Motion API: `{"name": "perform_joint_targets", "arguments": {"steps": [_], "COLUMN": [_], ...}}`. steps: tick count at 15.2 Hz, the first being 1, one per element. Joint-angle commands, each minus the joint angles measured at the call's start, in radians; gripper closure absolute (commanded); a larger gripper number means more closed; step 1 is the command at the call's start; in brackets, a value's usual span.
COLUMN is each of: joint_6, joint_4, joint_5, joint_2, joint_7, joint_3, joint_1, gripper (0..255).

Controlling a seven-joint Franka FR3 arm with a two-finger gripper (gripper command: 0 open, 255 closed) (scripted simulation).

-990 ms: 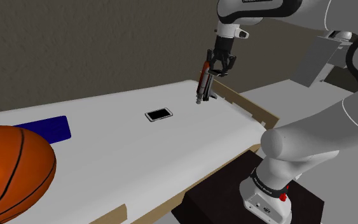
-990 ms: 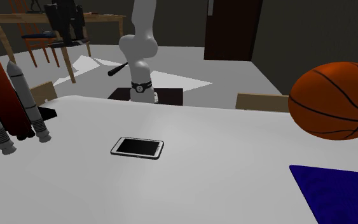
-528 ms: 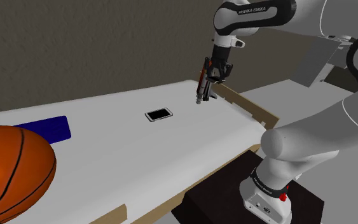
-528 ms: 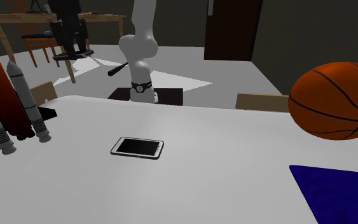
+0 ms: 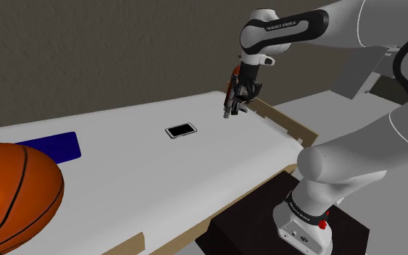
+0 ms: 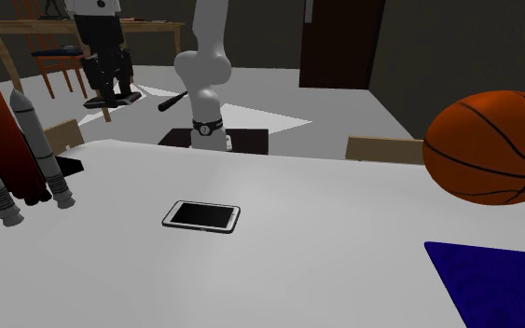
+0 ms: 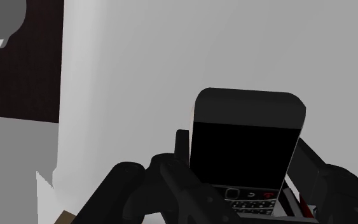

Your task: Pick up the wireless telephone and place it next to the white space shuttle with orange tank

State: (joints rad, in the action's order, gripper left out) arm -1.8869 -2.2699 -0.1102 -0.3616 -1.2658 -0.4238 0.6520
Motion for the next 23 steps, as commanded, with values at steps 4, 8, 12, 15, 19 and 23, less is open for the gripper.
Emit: {"name": "perform_joint_targets", "arguments": {"steps": [4,8,12,15,19,23], "joint_6": [-0.071,-0.128,-0.186,-0.23,-0.289,-0.349], "joint_4": [-0.055,-0.094,-0.13,-0.154,-0.184,-0.211], "joint_5": [0.0,0.003,0.007,0.012,0.021,0.034], "joint_2": [0.017,0.035,0.059,0.079,0.11,0.146], "joint_7": [-0.005,-0.01,-0.017,-0.024,-0.034,-0.047], "joint_3": [-0.009,-0.018,-0.026,-0.033,-0.042,-0.052], "joint_1": [-0.001,0.0,0.001,0.002,0.005,0.009], "gripper": [255,255,255,255,255,255]}}
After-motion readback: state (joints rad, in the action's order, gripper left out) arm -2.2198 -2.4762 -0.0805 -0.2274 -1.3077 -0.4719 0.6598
